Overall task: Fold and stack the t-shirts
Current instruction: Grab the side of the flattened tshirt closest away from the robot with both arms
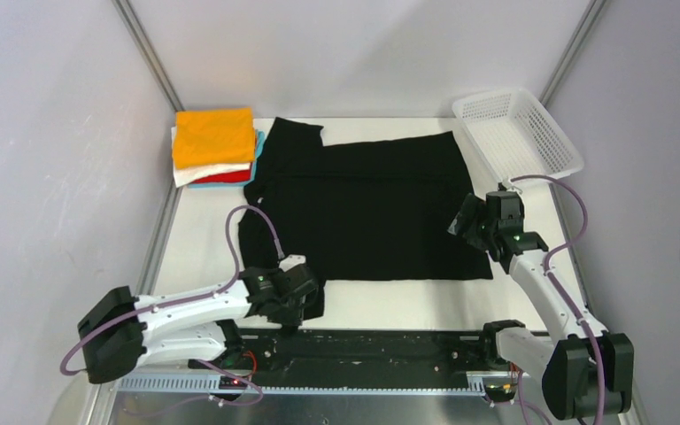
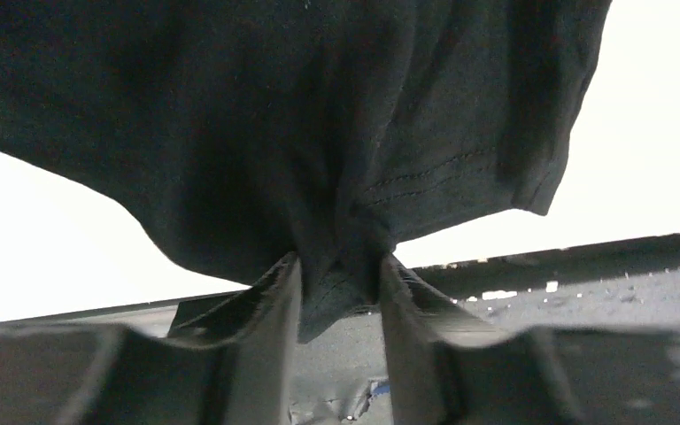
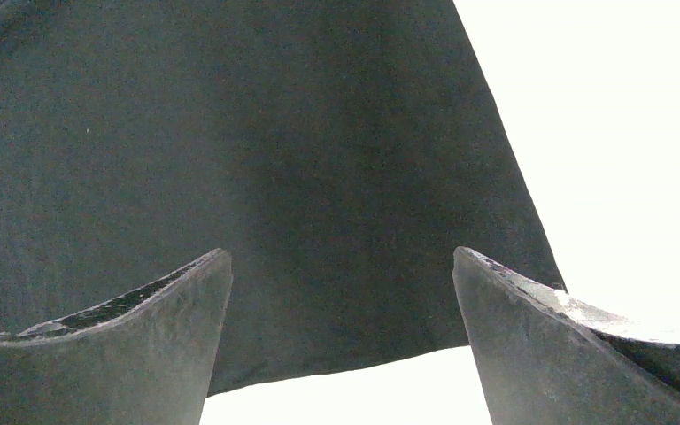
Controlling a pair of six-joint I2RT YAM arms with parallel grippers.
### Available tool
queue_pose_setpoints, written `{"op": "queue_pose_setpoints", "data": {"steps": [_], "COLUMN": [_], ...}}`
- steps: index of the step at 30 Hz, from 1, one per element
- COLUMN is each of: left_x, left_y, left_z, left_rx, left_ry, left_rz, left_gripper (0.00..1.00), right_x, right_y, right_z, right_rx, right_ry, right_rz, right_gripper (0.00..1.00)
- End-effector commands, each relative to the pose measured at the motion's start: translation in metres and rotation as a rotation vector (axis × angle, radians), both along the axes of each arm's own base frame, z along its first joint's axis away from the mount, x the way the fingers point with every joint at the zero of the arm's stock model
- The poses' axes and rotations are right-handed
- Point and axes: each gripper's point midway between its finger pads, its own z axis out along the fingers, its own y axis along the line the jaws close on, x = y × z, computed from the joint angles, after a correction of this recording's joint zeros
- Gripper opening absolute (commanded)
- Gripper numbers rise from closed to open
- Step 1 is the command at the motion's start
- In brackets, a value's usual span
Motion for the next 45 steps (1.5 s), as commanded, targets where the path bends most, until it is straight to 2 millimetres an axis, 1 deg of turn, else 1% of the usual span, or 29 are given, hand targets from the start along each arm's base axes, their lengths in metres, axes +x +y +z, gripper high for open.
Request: {"op": "queue_pose_setpoints", "data": {"steps": [1, 2, 3, 4, 5, 6, 9, 10, 11, 12, 13, 14, 19, 21, 22, 23, 24, 25, 26, 27, 28, 29, 30, 31, 32, 33, 39, 42, 45], "left_x": [0.015, 0.016, 0.016, 0.017, 0.017, 0.016, 0.016, 0.016, 0.015, 0.015, 0.015, 0.014, 0.014, 0.015, 0.015, 0.014, 0.013, 0.01, 0.009, 0.007, 0.006, 0.005, 0.003, 0.002, 0.0, -0.003, -0.024, -0.037, -0.049], "left_y": [0.003, 0.003, 0.005, 0.004, 0.004, 0.002, 0.0, -0.001, -0.001, -0.001, -0.002, -0.004, -0.01, -0.01, -0.01, -0.011, -0.011, -0.012, -0.012, -0.012, -0.01, -0.011, -0.01, -0.013, -0.012, -0.015, -0.016, -0.016, -0.019], "left_z": [-0.004, -0.005, -0.006, -0.006, -0.006, -0.005, -0.003, -0.002, -0.002, -0.001, 0.0, 0.001, 0.006, 0.007, 0.007, 0.007, 0.006, 0.005, 0.005, 0.006, 0.006, 0.008, 0.009, 0.013, 0.014, 0.018, 0.032, 0.038, 0.041], "left_rx": [0.09, 0.101, 0.117, 0.119, 0.122, 0.118, 0.108, 0.106, 0.107, 0.103, 0.1, 0.089, 0.056, 0.052, 0.053, 0.05, 0.051, 0.046, 0.043, 0.035, 0.037, 0.026, 0.026, 0.007, 0.004, -0.02, -0.088, -0.101, -0.11], "left_ry": [-0.043, -0.047, -0.043, -0.044, -0.041, -0.037, -0.034, -0.034, -0.034, -0.034, -0.033, -0.028, -0.029, -0.037, -0.036, -0.028, -0.022, -0.008, -0.003, 0.004, 0.009, 0.01, 0.017, 0.02, 0.028, 0.037, 0.088, 0.111, 0.125], "left_rz": [0.016, 0.015, 0.013, 0.005, 0.0, -0.013, -0.037, -0.047, -0.054, -0.062, -0.066, -0.07, -0.073, -0.071, -0.069, -0.07, -0.072, -0.075, -0.076, -0.075, -0.073, -0.07, -0.072, -0.068, -0.068, -0.068, -0.079, -0.098, -0.114], "left_gripper": [0.36, 0.3, 0.18, 0.12, 0.03, 0.01, 0.0, 0.0, 0.0, 0.0, 0.0, 0.0, 0.0, 0.0, 0.0, 0.0, 0.0, 0.0, 0.0, 0.0, 0.0, 0.0, 0.0, 0.0, 0.0, 0.0, 0.0, 0.0, 0.0], "right_x": [0.002, 0.0, -0.001, -0.004, -0.006, -0.011, -0.022, -0.027, -0.028, -0.032, -0.032, -0.036, -0.045, -0.046, -0.045, -0.044, -0.043, -0.041, -0.041, -0.041, -0.041, -0.042, -0.045, -0.045, -0.051, -0.051, -0.071, -0.083, -0.09], "right_y": [-0.008, -0.011, -0.015, -0.02, -0.022, -0.026, -0.03, -0.037, -0.038, -0.037, -0.034, -0.034, -0.032, -0.031, -0.03, -0.029, -0.029, -0.03, -0.03, -0.03, -0.031, -0.03, -0.031, -0.032, -0.033, -0.035, -0.044, -0.055, -0.055], "right_z": [0.002, 0.001, 0.0, -0.003, -0.005, -0.01, -0.024, -0.033, -0.036, -0.045, -0.048, -0.056, -0.077, -0.085, -0.087, -0.09, -0.091, -0.093, -0.093, -0.093, -0.093, -0.092, -0.092, -0.088, -0.088, -0.083, -0.059, -0.04, -0.024], "right_rx": [0.013, 0.015, 0.025, 0.029, 0.042, 0.046, 0.067, 0.072, 0.085, 0.103, 0.123, 0.133, 0.154, 0.175, 0.185, 0.194, 0.201, 0.2, 0.201, 0.199, 0.197, 0.197, 0.192, 0.186, 0.177, 0.169, 0.156, 0.14, 0.167], "right_ry": [-0.025, -0.026, -0.025, -0.021, -0.016, 0.001, 0.041, 0.059, 0.062, 0.086, 0.091, 0.113, 0.165, 0.164, 0.161, 0.154, 0.15, 0.143, 0.14, 0.138, 0.136, 0.129, 0.138, 0.123, 0.136, 0.115, 0.052, -0.021, -0.103], "right_rz": [-0.056, -0.071, -0.1, -0.124, -0.146, -0.17, -0.222, -0.256, -0.272, -0.276, -0.274, -0.281, -0.309, -0.321, -0.328, -0.331, -0.338, -0.342, -0.344, -0.344, -0.342, -0.339, -0.337, -0.338, -0.337, -0.34, -0.38, -0.446, -0.471], "right_gripper": [0.99, 0.99, 0.99, 0.99, 0.99, 0.99, 0.98, 0.97, 0.95, 0.94, 0.92, 0.91, 0.87, 0.82, 0.75, 0.71, 0.62, 0.57, 0.47, 0.41, 0.26, 0.2, 0.12, 0.08, 0.03, 0.01, 0.0, 0.0, 0.0]}}
